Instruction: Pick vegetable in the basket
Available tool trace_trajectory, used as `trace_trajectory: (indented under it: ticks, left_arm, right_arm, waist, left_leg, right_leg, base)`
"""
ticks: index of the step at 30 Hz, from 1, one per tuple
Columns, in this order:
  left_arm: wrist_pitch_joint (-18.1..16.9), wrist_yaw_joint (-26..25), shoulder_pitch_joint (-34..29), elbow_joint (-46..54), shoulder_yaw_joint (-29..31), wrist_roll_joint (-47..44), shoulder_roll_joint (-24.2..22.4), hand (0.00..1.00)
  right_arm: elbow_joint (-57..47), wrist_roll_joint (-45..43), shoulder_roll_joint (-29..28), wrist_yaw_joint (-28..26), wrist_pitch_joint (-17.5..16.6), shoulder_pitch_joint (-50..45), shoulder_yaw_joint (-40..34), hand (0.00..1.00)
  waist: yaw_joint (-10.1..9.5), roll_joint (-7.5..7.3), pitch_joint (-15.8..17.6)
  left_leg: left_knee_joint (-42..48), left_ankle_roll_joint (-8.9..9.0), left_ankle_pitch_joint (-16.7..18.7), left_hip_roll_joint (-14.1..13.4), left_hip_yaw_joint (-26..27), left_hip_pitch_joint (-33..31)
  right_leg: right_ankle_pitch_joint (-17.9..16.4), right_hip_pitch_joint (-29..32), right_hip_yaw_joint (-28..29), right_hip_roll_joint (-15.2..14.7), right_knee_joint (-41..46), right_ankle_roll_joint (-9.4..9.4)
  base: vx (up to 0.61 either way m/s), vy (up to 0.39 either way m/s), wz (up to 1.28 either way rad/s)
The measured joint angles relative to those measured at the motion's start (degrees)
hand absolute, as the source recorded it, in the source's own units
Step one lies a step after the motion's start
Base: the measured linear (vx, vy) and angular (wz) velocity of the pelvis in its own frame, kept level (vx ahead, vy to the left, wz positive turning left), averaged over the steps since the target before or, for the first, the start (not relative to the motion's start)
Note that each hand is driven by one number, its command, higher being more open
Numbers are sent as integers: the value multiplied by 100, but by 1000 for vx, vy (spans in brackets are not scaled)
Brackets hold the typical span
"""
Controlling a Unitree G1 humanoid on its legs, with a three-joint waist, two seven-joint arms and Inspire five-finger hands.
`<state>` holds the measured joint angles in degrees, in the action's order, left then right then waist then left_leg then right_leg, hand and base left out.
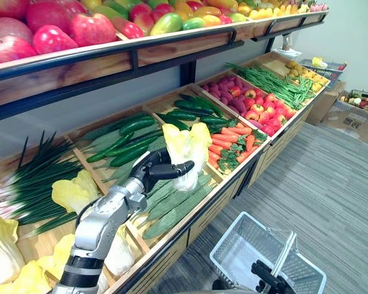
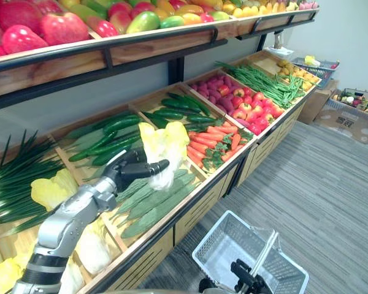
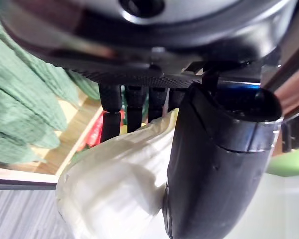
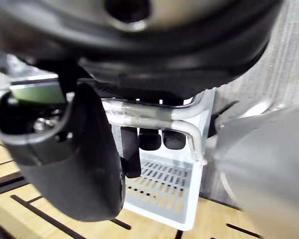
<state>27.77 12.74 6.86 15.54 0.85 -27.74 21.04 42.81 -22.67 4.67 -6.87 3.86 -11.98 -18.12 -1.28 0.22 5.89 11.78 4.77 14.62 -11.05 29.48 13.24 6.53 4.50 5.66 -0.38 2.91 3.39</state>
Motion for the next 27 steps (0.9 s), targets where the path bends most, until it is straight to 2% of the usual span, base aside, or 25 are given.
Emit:
trace_trajectory:
  ticks: [3, 6, 10, 13, 17, 22, 27]
  left_arm:
    - [-163, 163, -14, 329, 216, 30, 4, 0]
    - [-270, 307, -15, 506, 222, 31, 3, 0]
    - [-278, 358, -25, 542, 211, 59, 2, 0]
    - [-277, 347, -103, 550, 160, 135, -3, 0]
    - [-282, 328, -133, 552, 140, 136, -8, 0]
    - [-385, 227, -229, 552, 5, 135, -8, 0]
    - [-484, 235, -372, 552, 2, 134, -10, 0]
  right_arm:
    - [-1066, -11, 71, 388, 86, -115, 10, 0]
    - [-2137, -23, 424, 636, 184, -260, -194, 0]
    - [-3421, -19, 875, 631, 191, -248, -818, 0]
    - [-4174, 8, 1258, 514, 190, -144, -1023, 0]
    - [-4787, 14, 1513, 464, 189, 89, -1006, 0]
    - [-5356, 110, 1821, 644, 190, 272, -994, 0]
    - [-5619, 15, 2273, 404, 269, 399, -914, 0]
  waist:
    - [7, 10, -2]
    - [20, 21, -6]
    - [18, 16, -9]
    - [27, 9, -10]
    - [22, -32, -34]
    - [-3, -12, -50]
    - [8, 26, -189]
  left_leg:
    - [-11, 0, 0, -63, 68, 91]
    - [-106, 0, 0, -54, 130, 194]
    - [-253, 2, -2, 24, 138, 234]
    - [-262, 4, -2, 38, 146, 226]
    - [-262, 43, -22, 48, 159, 170]
    - [-258, 108, -58, 53, 180, 92]
    - [-247, 116, -63, 53, 167, 44]
  right_leg:
    - [228, -190, 122, 97, -391, -29]
    - [329, -306, 168, 123, -562, -40]
    - [503, -357, 260, 110, -808, -22]
    - [534, -339, 303, 116, -811, -26]
    - [590, -237, 343, 123, -827, -46]
    - [658, -136, 377, 128, -815, -55]
    - [695, -90, 373, 127, -812, -37]
  base:
    - [35, -13, -26]
    - [17, 7, -12]
    - [-14, 29, -12]
    - [-38, 17, -9]
    - [-40, 7, -7]
    - [-16, -2, -4]
    - [0, 0, 0]
